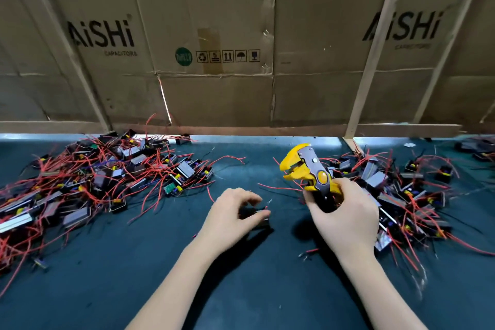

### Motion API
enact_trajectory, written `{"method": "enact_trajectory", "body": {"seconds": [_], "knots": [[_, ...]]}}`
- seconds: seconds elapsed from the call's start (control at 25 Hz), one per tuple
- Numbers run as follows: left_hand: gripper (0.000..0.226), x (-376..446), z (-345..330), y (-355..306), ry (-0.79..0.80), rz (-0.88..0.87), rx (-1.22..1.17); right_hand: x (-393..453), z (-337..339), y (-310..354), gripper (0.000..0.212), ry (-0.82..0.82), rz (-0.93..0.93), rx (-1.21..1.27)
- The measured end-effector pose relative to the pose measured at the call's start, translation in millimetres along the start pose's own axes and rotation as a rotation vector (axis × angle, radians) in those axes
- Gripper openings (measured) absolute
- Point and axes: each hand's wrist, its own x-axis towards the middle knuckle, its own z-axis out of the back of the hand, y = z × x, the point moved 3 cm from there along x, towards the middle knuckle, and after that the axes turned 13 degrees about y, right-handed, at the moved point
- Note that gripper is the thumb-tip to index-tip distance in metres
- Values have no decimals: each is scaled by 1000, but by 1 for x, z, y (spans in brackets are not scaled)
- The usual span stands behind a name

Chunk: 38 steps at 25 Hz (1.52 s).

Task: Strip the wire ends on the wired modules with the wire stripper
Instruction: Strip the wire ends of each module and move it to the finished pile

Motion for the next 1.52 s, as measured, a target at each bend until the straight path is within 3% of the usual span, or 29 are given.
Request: {"method": "enact_trajectory", "body": {"seconds": [0.16, 0.44, 0.72, 1.0, 1.2, 1.52], "knots": [[7, 7, -6, -5, -94, 6, -93, 0, -3, -11, 45, 47, 9, -364], [12, -2, -5, 2, 2, -79, -222, -1, -10, -13, 48, 99, 33, -543], [11, -5, -7, 0, 23, -141, -184, -1, -15, -9, 46, 132, 84, -577], [4, -3, -6, 5, 55, 2, -180, -1, -12, -10, 46, 123, 119, -575], [3, -5, -4, 7, 103, -2, -311, 4, -11, -10, 46, 112, 70, -613], [6, -4, -4, 8, 30, 40, -302, -4, -17, 5, 41, 173, 274, -562]]}}
